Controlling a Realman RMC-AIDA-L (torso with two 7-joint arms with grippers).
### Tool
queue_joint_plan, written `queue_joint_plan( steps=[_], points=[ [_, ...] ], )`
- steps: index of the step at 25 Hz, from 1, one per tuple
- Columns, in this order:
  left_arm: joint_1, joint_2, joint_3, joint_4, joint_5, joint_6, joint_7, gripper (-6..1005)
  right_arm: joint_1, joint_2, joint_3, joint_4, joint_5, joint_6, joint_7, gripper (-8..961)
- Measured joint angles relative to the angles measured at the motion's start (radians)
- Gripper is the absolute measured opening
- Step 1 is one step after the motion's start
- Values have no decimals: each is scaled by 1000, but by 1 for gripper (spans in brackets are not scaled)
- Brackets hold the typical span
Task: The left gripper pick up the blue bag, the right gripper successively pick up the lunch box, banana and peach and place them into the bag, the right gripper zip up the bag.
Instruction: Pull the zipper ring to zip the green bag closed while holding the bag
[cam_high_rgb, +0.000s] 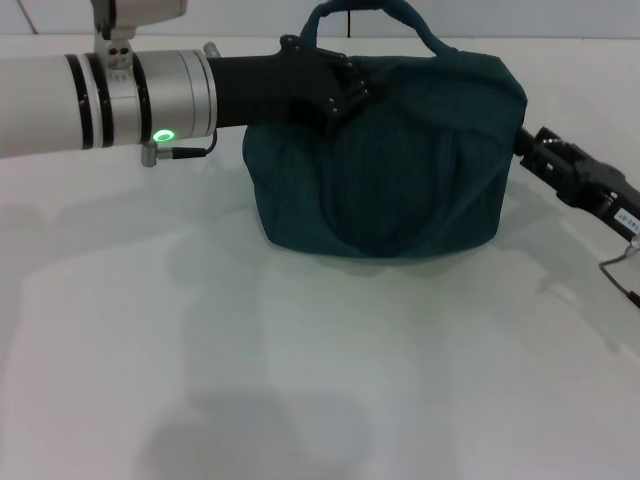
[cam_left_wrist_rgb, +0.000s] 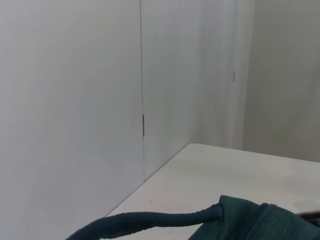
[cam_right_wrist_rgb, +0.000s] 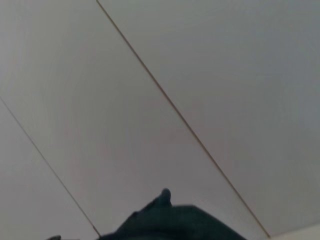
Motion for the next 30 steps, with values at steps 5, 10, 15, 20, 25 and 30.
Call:
queue_joint_plan(
  steps=[5, 10, 15, 20, 25, 30],
  points=[
    [1, -1, 2, 0, 0, 1, -10, 76, -5, -22, -3, 34, -50, -34, 81, 695],
    [1, -1, 4, -1, 9, 2, -30, 76, -12, -54, -3, 63, -106, -103, 134, 709],
    [-2, -1, 4, 0, 13, 2, -34, 76, -5, -96, -1, 91, -178, -209, 192, 708],
    [-4, -1, 14, -1, 13, 2, -32, 76, -1, -118, 0, 98, -190, -272, 203, 708],
    [-2, -3, 15, -1, 9, 2, -27, 76, 12, -116, 18, 101, -196, -266, 195, 707],
    [-1, -3, 15, 0, 5, 2, -24, 75, 17, -93, 95, 94, -188, -226, 205, 706]
  ],
)
